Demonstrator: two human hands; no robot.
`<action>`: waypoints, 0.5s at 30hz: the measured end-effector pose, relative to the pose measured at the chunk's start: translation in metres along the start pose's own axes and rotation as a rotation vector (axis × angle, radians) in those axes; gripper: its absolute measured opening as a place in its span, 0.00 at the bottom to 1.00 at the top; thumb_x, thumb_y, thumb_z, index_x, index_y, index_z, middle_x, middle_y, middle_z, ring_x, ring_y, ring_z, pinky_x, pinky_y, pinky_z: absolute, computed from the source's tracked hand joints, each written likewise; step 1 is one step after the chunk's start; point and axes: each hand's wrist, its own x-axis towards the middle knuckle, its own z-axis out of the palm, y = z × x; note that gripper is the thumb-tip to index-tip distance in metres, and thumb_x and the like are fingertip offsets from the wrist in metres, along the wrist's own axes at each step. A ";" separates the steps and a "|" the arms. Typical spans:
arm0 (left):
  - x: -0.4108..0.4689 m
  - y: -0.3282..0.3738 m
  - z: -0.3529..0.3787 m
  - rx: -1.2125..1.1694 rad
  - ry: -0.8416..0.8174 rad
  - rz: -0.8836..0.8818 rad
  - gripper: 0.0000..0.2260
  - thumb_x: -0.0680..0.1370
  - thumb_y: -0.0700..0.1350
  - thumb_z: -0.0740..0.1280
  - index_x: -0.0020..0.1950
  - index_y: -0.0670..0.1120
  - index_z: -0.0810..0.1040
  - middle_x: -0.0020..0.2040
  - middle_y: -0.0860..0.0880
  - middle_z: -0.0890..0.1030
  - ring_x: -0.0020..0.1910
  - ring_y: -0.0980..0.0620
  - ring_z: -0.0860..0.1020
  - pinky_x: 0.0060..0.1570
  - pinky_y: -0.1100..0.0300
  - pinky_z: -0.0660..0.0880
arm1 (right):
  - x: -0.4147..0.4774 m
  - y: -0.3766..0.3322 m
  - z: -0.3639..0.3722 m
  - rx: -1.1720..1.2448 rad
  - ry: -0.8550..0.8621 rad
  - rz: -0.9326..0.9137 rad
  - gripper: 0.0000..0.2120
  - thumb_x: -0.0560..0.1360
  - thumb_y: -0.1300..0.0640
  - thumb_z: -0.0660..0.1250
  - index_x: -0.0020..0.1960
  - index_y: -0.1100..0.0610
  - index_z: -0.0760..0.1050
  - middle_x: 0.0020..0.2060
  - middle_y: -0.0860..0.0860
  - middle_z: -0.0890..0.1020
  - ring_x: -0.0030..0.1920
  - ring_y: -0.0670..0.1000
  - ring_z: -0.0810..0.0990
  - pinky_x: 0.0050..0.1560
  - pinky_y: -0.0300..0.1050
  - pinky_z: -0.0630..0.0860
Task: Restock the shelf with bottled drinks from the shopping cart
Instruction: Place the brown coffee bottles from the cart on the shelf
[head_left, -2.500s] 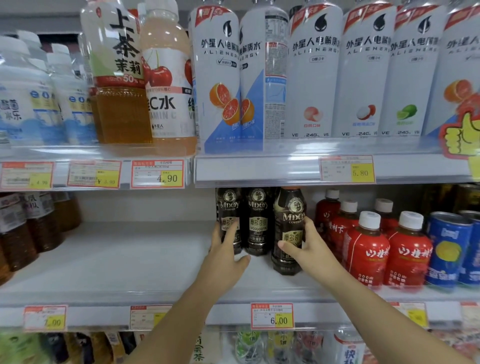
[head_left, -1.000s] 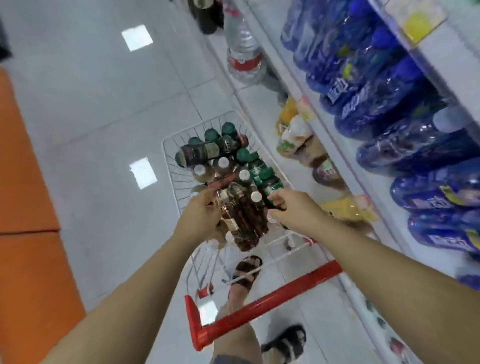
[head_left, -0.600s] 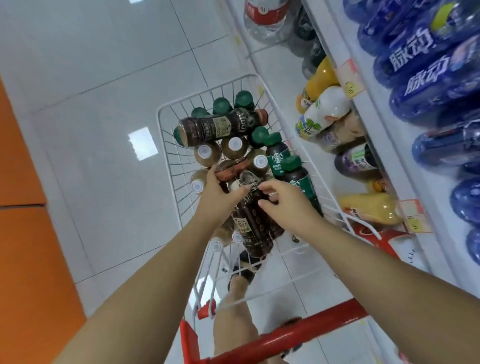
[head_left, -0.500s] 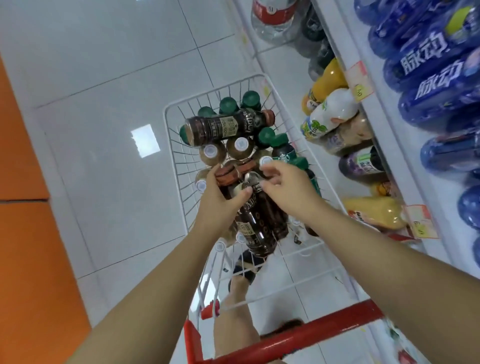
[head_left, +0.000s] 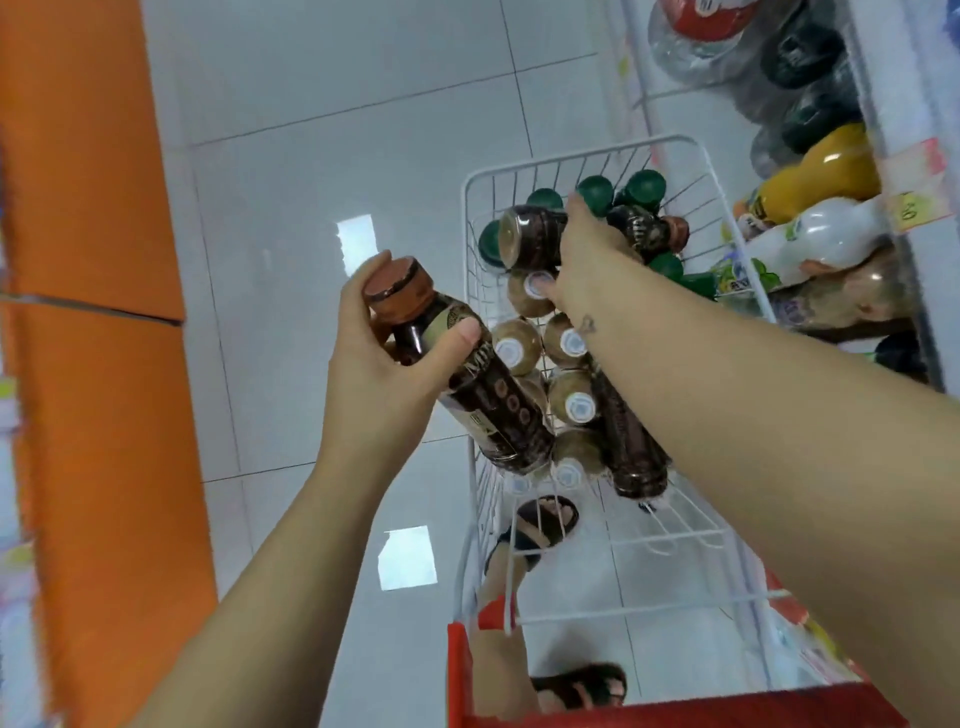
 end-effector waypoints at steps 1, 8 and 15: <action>0.001 -0.001 -0.002 -0.016 0.018 0.008 0.28 0.70 0.49 0.74 0.65 0.60 0.64 0.52 0.64 0.76 0.50 0.65 0.78 0.46 0.73 0.74 | 0.002 0.000 0.005 -0.003 -0.015 0.005 0.31 0.73 0.41 0.66 0.66 0.61 0.65 0.60 0.56 0.73 0.57 0.59 0.76 0.56 0.56 0.76; -0.010 0.000 -0.005 -0.041 0.016 0.035 0.30 0.70 0.50 0.74 0.67 0.61 0.63 0.54 0.63 0.74 0.50 0.67 0.77 0.43 0.75 0.73 | -0.003 0.014 -0.008 0.281 -0.063 0.019 0.28 0.69 0.54 0.74 0.65 0.56 0.67 0.57 0.56 0.78 0.52 0.59 0.80 0.50 0.58 0.79; -0.056 0.042 0.007 -0.019 -0.086 0.089 0.32 0.67 0.55 0.75 0.66 0.65 0.64 0.56 0.61 0.76 0.53 0.62 0.78 0.54 0.62 0.77 | -0.073 0.031 -0.100 0.218 -0.288 -0.112 0.21 0.69 0.58 0.73 0.61 0.56 0.73 0.51 0.56 0.83 0.44 0.54 0.84 0.41 0.51 0.81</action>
